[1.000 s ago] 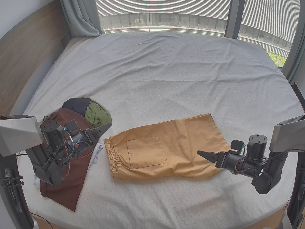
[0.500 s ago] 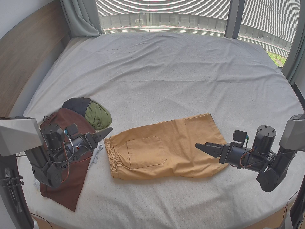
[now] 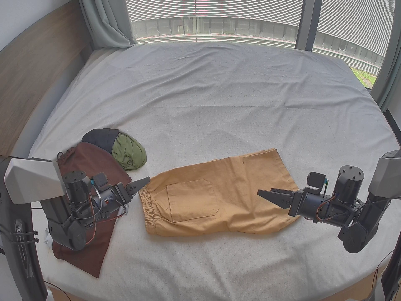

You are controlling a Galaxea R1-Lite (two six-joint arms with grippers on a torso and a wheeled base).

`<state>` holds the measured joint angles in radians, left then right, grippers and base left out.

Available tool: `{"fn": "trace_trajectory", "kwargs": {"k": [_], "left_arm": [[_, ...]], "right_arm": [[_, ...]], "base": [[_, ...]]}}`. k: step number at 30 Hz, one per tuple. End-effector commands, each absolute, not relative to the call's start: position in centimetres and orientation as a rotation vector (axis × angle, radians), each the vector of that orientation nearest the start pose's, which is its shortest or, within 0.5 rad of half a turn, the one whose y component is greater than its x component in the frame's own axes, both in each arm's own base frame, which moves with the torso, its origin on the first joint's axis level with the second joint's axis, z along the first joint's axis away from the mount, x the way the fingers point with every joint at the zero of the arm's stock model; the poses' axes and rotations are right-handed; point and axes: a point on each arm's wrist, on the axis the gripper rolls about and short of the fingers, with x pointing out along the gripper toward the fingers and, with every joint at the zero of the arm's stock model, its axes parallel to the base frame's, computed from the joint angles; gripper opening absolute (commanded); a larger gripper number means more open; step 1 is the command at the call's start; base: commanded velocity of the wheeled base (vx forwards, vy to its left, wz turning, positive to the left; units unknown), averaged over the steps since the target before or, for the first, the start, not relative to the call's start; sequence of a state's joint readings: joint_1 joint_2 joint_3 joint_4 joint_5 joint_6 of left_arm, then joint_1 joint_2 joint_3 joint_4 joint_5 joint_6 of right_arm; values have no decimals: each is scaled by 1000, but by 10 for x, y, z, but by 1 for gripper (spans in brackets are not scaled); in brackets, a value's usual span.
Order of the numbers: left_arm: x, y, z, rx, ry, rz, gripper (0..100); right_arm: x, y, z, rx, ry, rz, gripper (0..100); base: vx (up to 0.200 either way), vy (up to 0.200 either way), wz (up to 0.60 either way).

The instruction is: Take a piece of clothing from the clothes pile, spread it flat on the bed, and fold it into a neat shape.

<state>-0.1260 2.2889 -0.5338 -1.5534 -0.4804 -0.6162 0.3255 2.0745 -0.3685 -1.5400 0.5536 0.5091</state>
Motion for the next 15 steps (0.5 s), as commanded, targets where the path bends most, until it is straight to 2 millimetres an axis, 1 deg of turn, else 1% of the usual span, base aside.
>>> {"fn": "trace_trajectory", "kwargs": {"k": [1, 9, 15], "left_arm": [[336, -53, 1, -640, 432, -506, 100], [336, -53, -18, -646, 485, -491, 100], [336, -55, -27, -650, 510, -488, 100]], "right_arm": [[275, 106, 61, 495, 398, 814, 100], [275, 106, 59, 494, 405, 814, 100], [275, 107, 57, 494, 410, 814, 100]], "base": [[0, 0, 0], [0, 0, 0], [0, 0, 0]]}}
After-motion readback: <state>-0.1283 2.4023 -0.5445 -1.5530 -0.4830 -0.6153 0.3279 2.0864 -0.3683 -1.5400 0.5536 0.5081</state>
